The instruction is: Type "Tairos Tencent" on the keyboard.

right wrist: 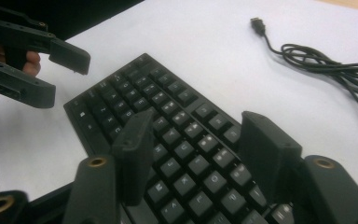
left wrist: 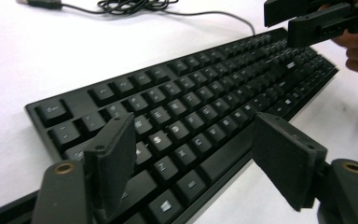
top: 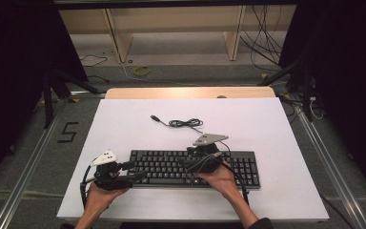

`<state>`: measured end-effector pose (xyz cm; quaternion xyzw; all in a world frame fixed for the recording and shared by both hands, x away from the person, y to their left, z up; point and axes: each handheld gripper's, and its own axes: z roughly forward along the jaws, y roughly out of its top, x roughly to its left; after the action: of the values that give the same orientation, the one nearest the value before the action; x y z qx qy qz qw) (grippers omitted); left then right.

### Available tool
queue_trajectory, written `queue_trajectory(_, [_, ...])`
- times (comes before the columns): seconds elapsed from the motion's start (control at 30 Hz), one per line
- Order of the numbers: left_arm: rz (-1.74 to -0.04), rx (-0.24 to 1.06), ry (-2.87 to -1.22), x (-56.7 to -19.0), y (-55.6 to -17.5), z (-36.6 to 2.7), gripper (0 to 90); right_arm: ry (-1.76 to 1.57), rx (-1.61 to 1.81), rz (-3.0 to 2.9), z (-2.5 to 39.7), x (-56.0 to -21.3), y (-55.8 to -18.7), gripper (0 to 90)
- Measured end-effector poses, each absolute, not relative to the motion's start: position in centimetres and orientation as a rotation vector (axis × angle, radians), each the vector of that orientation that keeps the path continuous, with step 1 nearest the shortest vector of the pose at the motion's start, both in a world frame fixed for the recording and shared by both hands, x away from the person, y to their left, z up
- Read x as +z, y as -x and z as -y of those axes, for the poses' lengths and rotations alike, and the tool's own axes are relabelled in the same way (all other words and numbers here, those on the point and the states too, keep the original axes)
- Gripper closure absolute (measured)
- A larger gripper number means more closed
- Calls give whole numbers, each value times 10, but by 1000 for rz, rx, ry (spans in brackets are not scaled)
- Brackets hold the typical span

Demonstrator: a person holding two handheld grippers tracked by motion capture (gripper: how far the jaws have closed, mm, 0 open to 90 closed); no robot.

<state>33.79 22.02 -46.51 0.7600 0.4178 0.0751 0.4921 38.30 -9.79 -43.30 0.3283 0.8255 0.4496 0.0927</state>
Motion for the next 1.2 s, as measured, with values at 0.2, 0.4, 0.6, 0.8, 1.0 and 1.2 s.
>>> queue_trajectory(0.2, [-1055, 165, -1869, -466, -340, -226, 462, -993, 1301, -2496, 82, -437, -393, 572])
queue_trajectory(0.4, [-1078, 171, -1921, -467, -340, -226, 595, -970, 1269, -2550, 64, -445, -400, 689])
queue_trajectory(0.6, [-1091, 172, -1949, -468, -340, -226, 701, -960, 1236, -2585, 50, -451, -403, 753])
queue_trajectory(0.8, [-1140, 178, -1989, -471, -343, -227, 803, -962, 1203, -2615, 38, -459, -407, 873])
queue_trajectory(1.0, [-1146, 187, -2008, -472, -344, -228, 867, -964, 1191, -2625, 33, -462, -409, 900])
queue_trajectory(1.2, [-1150, 186, -2017, -473, -344, -228, 884, -960, 1171, -2638, 28, -464, -410, 900])
